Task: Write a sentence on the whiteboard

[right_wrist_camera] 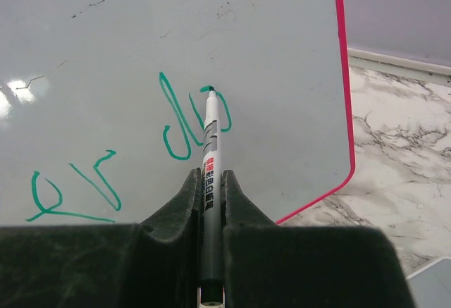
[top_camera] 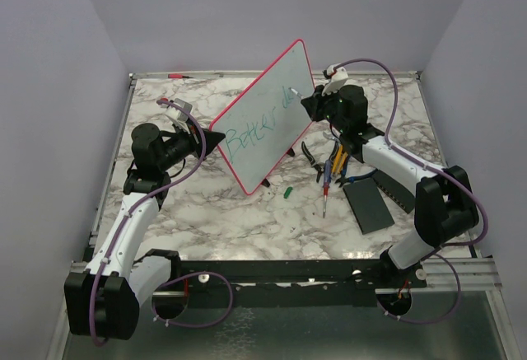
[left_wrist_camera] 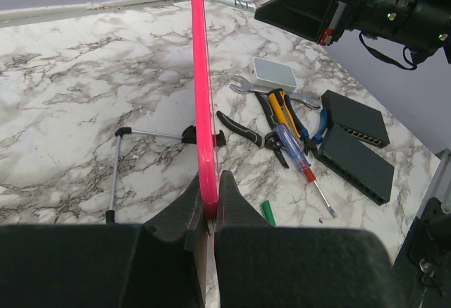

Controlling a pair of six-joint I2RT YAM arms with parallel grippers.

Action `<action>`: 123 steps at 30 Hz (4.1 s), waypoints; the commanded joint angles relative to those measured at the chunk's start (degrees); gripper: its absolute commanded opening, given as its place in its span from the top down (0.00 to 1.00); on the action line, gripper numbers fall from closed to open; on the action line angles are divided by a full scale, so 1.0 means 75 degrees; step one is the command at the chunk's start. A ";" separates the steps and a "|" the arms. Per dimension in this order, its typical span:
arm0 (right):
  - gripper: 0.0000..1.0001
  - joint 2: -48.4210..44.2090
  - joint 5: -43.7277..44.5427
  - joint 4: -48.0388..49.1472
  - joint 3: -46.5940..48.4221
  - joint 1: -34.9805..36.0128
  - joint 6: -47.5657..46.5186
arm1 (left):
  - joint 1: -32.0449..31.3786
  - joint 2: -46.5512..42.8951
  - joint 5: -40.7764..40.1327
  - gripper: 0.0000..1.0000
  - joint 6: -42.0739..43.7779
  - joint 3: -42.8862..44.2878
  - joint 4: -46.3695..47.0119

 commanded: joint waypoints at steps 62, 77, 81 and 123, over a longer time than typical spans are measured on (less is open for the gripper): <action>0.99 0.0037 0.0701 0.0050 0.0425 0.0036 -0.0285 | -0.0187 0.0212 0.0502 1.00 0.0561 -0.0333 -0.1415; 0.99 0.0474 0.0802 -0.0036 0.0323 0.0038 -0.0302 | -0.0184 0.0201 0.0514 1.00 0.0563 -0.0333 -0.1415; 1.00 0.0512 0.0917 -0.0060 0.0215 0.0019 -0.0279 | -0.0180 0.0203 0.0514 1.00 0.0561 -0.0331 -0.1415; 0.99 0.0533 0.1394 -0.0071 0.1094 -0.0214 -0.0526 | -0.0187 0.0215 0.0534 1.00 0.0561 -0.0331 -0.1415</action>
